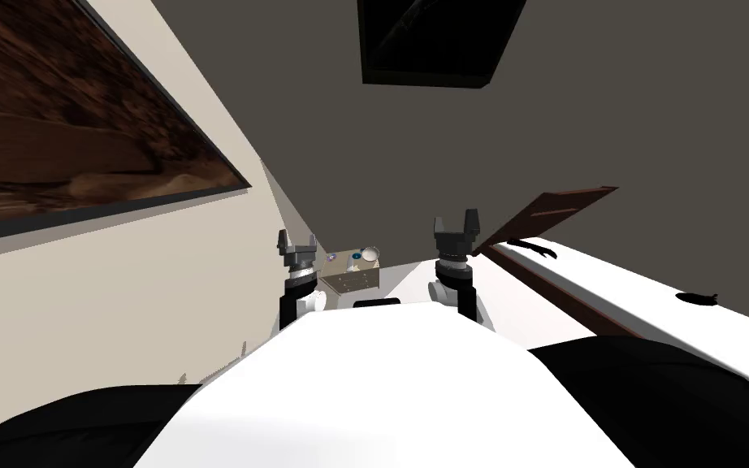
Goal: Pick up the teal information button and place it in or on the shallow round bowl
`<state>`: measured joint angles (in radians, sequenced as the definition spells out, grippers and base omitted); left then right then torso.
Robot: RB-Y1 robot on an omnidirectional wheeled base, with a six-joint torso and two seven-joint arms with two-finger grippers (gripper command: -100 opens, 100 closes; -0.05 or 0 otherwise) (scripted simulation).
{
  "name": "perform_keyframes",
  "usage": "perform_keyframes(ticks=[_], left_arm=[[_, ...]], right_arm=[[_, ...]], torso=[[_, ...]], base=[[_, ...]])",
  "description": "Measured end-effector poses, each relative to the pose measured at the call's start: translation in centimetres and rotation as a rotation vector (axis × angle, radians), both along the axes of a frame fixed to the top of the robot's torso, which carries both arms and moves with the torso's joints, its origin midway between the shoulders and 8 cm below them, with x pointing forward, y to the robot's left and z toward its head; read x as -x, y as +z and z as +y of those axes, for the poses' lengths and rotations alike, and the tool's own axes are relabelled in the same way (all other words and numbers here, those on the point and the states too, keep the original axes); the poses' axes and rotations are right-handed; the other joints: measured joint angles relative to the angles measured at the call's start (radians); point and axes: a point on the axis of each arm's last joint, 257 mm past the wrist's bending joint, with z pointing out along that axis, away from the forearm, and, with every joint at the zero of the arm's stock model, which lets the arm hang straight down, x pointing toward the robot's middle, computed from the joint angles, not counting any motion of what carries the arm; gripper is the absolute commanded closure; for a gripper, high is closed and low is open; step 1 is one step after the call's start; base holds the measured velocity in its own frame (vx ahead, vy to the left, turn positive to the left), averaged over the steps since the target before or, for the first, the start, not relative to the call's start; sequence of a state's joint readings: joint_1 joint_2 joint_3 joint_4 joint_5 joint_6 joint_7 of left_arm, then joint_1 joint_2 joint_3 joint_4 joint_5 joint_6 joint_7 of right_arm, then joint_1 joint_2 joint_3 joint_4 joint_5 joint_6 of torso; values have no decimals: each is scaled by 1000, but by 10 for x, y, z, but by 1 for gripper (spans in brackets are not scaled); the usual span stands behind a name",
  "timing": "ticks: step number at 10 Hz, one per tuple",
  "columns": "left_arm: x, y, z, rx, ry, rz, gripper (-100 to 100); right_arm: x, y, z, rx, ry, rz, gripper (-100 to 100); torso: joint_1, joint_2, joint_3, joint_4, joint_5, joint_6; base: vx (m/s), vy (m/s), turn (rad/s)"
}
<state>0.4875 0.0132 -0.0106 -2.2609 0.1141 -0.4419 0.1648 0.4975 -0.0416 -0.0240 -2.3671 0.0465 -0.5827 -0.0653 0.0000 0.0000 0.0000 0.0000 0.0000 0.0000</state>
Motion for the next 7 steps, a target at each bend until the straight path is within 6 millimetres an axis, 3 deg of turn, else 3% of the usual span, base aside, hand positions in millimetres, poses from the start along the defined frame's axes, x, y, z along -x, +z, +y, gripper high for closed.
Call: perform_keyframes(ticks=[7], left_arm=[[-50, -96, 27, 19, -29, 288, -100]], right_arm=[[0, 0, 0, 0, 0, 0, 0]], torso=[[1, -1, -1, 0, 0, 0]], base=[[13, 7, -153]])
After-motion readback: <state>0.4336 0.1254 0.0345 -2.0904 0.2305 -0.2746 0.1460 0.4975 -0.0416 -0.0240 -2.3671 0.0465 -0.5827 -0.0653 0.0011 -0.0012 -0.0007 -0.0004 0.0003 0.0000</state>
